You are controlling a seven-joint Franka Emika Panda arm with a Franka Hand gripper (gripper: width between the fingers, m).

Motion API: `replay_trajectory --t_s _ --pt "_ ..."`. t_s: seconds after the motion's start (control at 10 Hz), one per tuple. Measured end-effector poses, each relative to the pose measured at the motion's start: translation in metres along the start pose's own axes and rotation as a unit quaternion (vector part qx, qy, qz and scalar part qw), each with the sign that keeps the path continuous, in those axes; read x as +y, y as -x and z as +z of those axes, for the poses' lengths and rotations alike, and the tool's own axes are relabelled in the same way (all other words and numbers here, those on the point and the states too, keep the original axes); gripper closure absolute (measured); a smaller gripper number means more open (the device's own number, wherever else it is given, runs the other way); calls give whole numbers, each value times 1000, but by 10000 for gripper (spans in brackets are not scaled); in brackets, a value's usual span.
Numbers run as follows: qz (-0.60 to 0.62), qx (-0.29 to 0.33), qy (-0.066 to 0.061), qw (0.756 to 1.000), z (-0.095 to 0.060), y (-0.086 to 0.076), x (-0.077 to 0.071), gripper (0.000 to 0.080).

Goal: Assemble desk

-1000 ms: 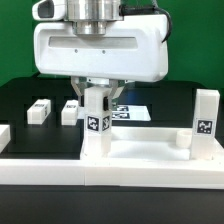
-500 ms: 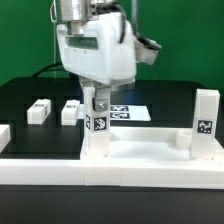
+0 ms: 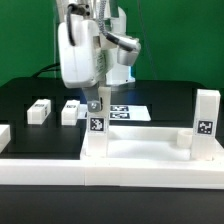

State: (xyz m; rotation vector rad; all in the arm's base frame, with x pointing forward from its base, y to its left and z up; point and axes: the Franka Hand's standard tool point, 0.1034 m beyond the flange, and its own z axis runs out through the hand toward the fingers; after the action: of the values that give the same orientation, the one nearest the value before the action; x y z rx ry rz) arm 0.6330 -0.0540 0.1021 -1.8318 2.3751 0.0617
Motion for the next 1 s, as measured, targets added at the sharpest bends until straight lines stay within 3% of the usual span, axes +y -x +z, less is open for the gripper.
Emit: replay_trajectory --t_s 0.7,0.8,0.9,1.0 --pt "43 1 0 999 0 -2 1 507" --pt "42 1 0 999 -1 -2 1 317" --pt "32 -2 -5 999 -7 2 -1 317" --pt "30 -8 -12 999 -19 7 -2 182"
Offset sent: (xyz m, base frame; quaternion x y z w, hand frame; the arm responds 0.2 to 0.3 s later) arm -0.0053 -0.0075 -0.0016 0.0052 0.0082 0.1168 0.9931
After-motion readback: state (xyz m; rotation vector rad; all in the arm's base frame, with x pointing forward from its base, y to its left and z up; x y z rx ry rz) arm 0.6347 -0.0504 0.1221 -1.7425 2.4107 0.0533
